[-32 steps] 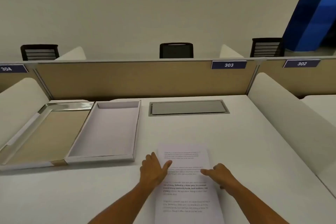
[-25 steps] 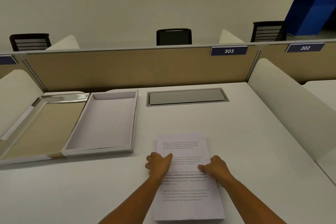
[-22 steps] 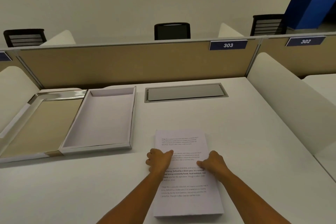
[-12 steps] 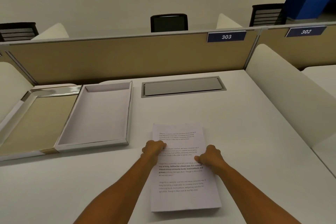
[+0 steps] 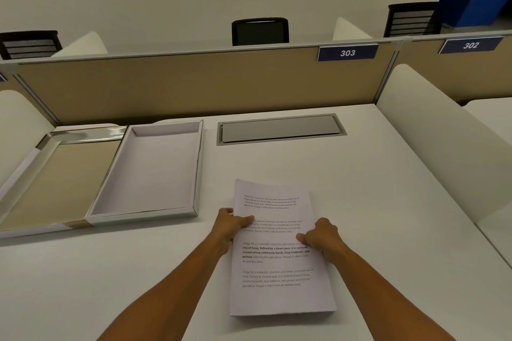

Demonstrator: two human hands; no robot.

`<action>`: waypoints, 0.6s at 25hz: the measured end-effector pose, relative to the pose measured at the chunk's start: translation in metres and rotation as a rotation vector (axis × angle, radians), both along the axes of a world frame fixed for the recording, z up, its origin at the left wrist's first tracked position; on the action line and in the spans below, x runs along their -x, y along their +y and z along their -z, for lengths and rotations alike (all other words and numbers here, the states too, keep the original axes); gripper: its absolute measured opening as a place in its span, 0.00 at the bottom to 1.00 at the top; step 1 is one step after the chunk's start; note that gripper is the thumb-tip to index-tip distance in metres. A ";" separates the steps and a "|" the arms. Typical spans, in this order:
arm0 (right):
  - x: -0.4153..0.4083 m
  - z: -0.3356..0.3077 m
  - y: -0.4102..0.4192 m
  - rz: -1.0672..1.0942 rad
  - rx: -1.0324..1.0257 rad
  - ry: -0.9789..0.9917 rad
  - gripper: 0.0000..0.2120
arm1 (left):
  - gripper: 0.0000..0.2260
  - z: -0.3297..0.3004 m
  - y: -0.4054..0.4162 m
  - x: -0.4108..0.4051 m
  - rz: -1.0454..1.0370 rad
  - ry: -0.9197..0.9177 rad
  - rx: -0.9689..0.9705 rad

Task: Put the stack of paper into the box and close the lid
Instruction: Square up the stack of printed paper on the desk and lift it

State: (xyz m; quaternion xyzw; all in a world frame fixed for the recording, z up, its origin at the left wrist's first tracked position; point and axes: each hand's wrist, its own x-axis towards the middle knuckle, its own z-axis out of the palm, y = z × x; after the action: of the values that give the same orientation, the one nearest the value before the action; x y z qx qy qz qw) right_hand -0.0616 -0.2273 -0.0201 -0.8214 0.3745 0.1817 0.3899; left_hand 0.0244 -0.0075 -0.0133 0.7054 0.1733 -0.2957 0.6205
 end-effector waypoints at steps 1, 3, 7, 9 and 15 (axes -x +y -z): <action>0.001 0.001 0.000 0.018 -0.007 -0.004 0.33 | 0.24 0.003 0.003 0.001 0.019 -0.013 0.014; 0.002 0.001 0.002 0.045 -0.009 -0.004 0.34 | 0.21 0.007 0.007 0.004 0.052 -0.034 0.061; 0.007 -0.001 0.006 0.085 -0.033 -0.021 0.34 | 0.23 0.008 0.006 0.013 0.048 -0.044 0.161; 0.010 0.002 0.005 0.107 -0.073 -0.048 0.34 | 0.24 0.004 0.003 0.016 0.105 -0.086 0.147; 0.022 0.002 -0.002 0.244 -0.291 -0.358 0.47 | 0.23 -0.011 0.004 0.036 0.174 -0.330 0.148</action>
State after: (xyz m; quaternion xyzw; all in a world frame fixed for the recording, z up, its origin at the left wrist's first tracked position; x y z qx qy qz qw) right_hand -0.0835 -0.2293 -0.0226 -0.7244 0.3657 0.0369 0.5833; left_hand -0.0119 -0.0035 -0.0026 0.7091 -0.0147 -0.2405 0.6626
